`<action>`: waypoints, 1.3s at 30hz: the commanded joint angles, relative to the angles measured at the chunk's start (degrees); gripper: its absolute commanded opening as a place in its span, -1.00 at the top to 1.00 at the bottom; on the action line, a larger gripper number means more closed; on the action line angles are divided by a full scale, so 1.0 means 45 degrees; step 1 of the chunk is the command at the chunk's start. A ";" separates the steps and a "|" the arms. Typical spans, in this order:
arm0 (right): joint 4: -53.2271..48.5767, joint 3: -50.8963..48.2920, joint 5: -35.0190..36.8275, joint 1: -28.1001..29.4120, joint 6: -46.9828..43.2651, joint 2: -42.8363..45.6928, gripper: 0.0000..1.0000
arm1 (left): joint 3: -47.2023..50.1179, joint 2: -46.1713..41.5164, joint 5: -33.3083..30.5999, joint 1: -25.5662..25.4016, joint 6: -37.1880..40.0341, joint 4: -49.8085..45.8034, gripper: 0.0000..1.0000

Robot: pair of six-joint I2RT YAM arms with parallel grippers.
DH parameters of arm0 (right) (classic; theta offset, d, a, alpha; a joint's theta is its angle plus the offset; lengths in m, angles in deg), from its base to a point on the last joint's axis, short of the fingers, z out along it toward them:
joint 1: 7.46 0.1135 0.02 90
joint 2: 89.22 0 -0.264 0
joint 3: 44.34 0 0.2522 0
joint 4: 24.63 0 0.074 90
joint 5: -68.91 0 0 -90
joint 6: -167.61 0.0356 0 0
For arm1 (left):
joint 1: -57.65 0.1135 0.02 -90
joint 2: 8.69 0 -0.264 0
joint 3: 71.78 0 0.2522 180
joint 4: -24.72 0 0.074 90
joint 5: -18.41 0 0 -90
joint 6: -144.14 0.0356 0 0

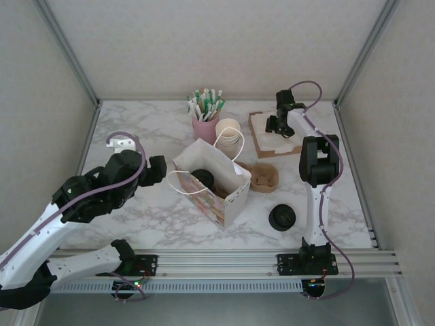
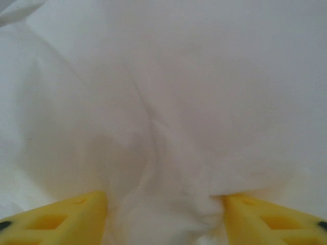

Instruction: Pack the takeout coffee

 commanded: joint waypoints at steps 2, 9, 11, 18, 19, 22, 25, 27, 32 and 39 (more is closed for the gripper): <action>-0.0285 -0.0028 0.0018 -0.0084 0.0189 -0.0049 0.02 | -0.0128 0.0125 -0.0123 -0.0067 0.0004 0.0319 -0.81; -0.0127 -0.0442 -0.0251 -0.0071 0.0516 0.1350 0.24 | -0.0536 0.0159 0.0021 -0.0052 -0.0034 0.0294 -0.78; -0.0014 -0.0721 -0.0267 -0.0075 0.0587 0.2032 0.40 | -0.0600 0.0156 0.0177 -0.0065 0.0055 0.0378 -0.75; 0.0245 -0.2082 -0.0734 -0.0086 0.0945 0.4809 1.00 | -0.1067 0.0389 -0.0044 -0.0067 0.0988 0.0712 -0.74; 0.0288 -0.2350 -0.0864 -0.0085 0.1039 0.5258 1.00 | -0.1225 0.0497 -0.0040 -0.0068 0.1181 0.0770 -0.74; 0.0429 -0.3437 -0.1463 -0.0081 0.1409 0.6986 1.00 | -0.1822 0.0856 0.0308 -0.0076 0.1506 0.0712 -0.74; 0.0341 -0.4551 -0.1958 -0.0062 0.1638 0.9164 1.00 | -0.1498 0.0838 0.0683 -0.0068 0.1501 0.1015 -0.75; 0.0071 -0.5173 -0.2219 -0.0034 0.1749 1.0822 1.00 | -0.1280 0.0752 0.0966 -0.0057 0.1231 0.0963 -0.76; -0.1187 -0.5394 -0.2688 0.0244 0.1879 1.4226 1.00 | -0.0281 -0.0053 0.1575 -0.0067 0.0826 0.1415 -0.78; -0.2617 -0.4757 -0.3507 0.1404 0.3115 1.7023 1.00 | -0.0041 -0.0420 0.2089 -0.0072 0.0994 0.1448 -0.80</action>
